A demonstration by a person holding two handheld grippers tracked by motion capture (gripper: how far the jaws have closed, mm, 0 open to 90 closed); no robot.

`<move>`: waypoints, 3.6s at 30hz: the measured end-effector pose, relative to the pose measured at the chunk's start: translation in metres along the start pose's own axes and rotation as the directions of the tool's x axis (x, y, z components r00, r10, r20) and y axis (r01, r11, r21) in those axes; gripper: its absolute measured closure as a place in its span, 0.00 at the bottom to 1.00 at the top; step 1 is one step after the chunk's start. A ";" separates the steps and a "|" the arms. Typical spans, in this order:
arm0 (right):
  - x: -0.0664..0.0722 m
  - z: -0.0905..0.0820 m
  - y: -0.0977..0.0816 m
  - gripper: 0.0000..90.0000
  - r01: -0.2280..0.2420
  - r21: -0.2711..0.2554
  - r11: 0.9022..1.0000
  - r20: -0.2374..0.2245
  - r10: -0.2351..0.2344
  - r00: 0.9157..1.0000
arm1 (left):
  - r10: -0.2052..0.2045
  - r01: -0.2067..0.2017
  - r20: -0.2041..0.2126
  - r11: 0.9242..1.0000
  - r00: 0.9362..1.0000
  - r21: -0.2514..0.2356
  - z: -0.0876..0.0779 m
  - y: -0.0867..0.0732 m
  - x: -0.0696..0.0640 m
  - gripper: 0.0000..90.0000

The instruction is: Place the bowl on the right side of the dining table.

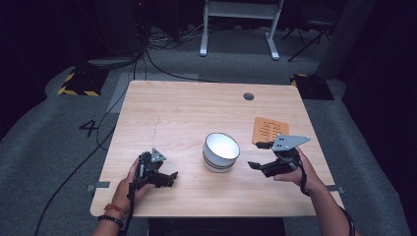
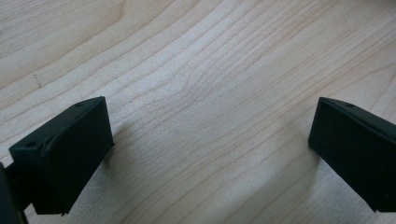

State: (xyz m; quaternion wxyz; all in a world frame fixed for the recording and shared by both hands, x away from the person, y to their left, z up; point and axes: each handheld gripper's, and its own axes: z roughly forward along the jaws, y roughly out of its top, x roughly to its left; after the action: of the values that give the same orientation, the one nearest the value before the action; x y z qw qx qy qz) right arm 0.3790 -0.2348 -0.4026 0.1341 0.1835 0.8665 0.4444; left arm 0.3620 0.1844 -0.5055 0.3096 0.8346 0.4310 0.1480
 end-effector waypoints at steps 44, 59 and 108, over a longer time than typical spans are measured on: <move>0.031 0.066 0.047 0.31 0.111 0.060 0.992 -0.174 -0.099 0.980 | 0.001 -0.001 0.000 1.000 1.000 0.000 0.000 0.000 0.000 0.00; 0.029 0.077 0.046 0.45 0.105 0.079 0.991 -0.205 -0.087 0.975 | 0.000 0.000 0.002 1.000 1.000 -0.001 0.000 0.000 0.000 0.00; 0.025 0.071 0.059 0.91 0.126 0.029 0.992 -0.275 -0.113 0.955 | 0.000 0.000 -0.002 1.000 1.000 -0.005 0.000 0.000 0.000 0.00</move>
State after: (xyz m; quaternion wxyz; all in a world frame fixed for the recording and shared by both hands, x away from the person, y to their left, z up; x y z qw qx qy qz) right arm 0.3960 -0.1410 -0.3968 0.0359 0.0708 0.8963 0.4363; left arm 0.3619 0.1842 -0.5058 0.3112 0.8336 0.4311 0.1496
